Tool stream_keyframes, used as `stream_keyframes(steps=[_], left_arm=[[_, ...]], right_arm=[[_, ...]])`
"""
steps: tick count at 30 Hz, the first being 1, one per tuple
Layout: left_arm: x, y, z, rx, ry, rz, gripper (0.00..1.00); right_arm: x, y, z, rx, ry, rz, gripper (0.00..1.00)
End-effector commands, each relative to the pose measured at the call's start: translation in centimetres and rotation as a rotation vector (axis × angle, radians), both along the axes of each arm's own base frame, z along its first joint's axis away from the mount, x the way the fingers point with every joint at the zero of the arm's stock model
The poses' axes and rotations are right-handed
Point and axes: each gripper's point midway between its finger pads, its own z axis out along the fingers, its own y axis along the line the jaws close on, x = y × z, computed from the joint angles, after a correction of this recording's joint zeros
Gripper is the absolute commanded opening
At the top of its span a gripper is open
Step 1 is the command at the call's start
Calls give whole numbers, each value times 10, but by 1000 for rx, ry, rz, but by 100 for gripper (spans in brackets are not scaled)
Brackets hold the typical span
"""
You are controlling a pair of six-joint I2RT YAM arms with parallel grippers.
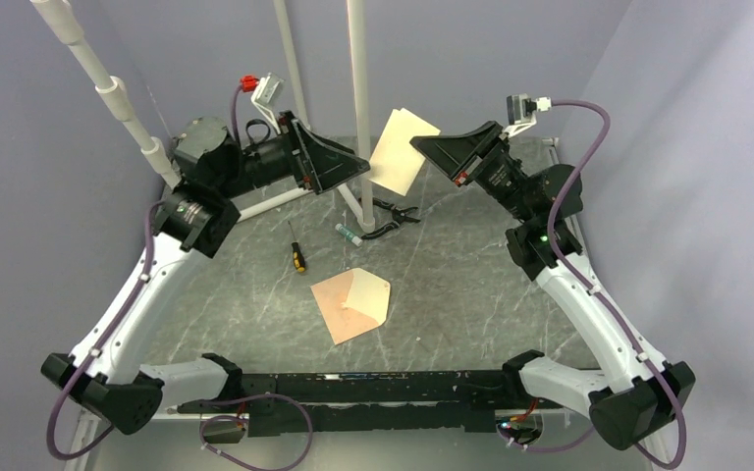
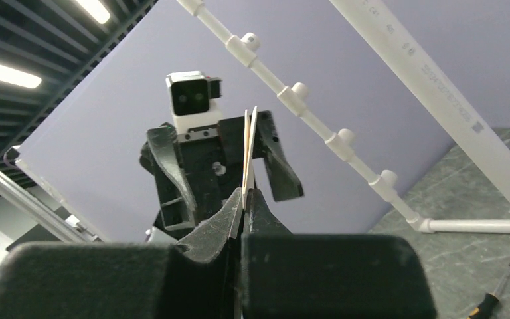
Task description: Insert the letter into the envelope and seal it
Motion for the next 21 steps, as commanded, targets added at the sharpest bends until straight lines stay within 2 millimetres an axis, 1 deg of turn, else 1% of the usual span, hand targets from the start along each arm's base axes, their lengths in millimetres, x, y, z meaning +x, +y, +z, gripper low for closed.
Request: stream_keyframes(steps=[1,3,4,5,6,7,8,10,14,15,16,18,19,20,21], left_arm=[[-13,-17,8,-73,-9,-176,93],[-18,-21,11,-83,-8,-233,93],[-19,-23,12,-86,-1,-255,91],[-21,-24,11,-86,6,-275,88],[-22,-26,12,-90,8,-293,82],[-24,-26,12,-94,9,-307,75],[-23,-27,10,-95,11,-313,63],[-22,-27,6,-86,10,-303,47],[-23,-27,3,-62,-6,-307,5],[-24,-27,4,-63,-10,-315,3],[-26,-26,7,-65,-22,-323,3],[-30,-25,8,-46,-50,-337,2],[-32,-24,8,-24,-76,-338,2],[-35,-22,7,2,-108,-342,3],[-40,-20,3,39,-134,-354,2]], right_arm=[[-15,7,24,63,-91,69,0],[-17,11,25,59,-90,83,0],[-17,12,25,59,-89,86,0],[-18,13,24,57,-91,88,0],[-19,14,24,57,-91,87,0],[-19,14,24,58,-89,85,0],[-18,14,22,54,-85,83,0],[-17,15,19,49,-80,78,0],[-19,17,14,5,-83,88,0],[-20,18,12,-13,-85,91,0],[-20,19,10,-34,-91,89,3],[-21,18,6,-90,-109,66,45],[-21,17,5,-129,-124,48,57],[-21,15,2,-178,-134,26,64],[-20,14,1,-244,-180,1,69]])
